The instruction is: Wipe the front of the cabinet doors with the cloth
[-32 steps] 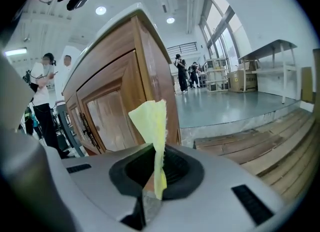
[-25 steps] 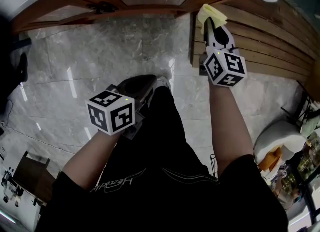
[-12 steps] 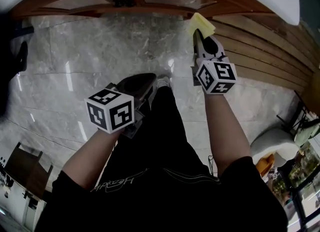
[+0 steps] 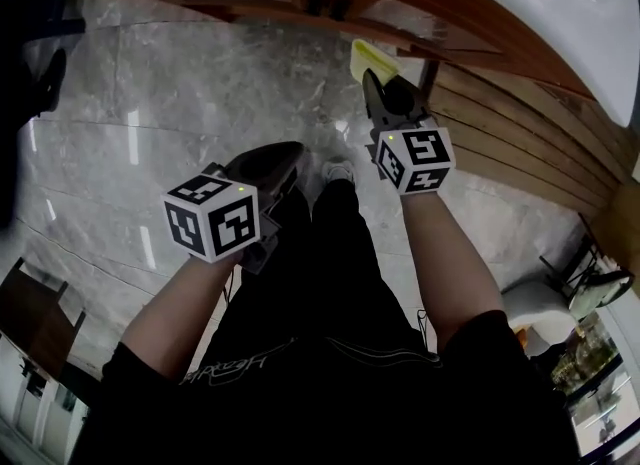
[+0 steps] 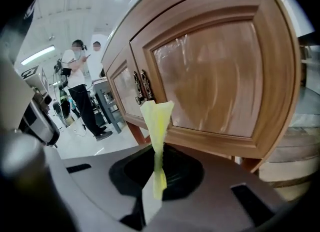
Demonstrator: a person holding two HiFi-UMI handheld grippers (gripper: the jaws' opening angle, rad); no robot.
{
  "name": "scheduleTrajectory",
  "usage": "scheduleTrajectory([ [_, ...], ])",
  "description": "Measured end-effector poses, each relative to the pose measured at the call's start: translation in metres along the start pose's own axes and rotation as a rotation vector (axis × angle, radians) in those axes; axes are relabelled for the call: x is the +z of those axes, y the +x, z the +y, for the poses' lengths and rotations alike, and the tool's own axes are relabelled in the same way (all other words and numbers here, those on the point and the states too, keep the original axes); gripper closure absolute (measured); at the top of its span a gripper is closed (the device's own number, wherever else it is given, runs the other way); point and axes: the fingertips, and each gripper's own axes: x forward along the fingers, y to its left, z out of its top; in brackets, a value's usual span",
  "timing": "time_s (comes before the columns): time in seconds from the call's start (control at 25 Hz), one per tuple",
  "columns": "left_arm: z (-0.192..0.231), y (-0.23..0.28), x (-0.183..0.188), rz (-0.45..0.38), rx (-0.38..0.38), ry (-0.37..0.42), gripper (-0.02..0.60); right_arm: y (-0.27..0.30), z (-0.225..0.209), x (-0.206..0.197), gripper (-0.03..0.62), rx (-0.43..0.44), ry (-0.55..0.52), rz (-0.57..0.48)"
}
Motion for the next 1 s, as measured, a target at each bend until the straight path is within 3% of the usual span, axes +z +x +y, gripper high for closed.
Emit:
scheduleTrajectory([
  [0.24, 0.039, -0.035, 0.022, -0.064, 0.05, -0.046, 0.575, 0.037, 0.025, 0.011, 0.553, 0.026, -0.019, 0.007],
  [0.48, 0.068, -0.055, 0.024, -0.076, 0.072, -0.077, 0.575, 0.065, 0.03, 0.017, 0.553, -0.012, 0.017, 0.009],
  [1.0, 0.08, -0.062, 0.032, -0.065, 0.064, -0.067, 0.575, 0.076, 0.008, 0.013, 0.553, -0.098, 0.133, 0.0],
])
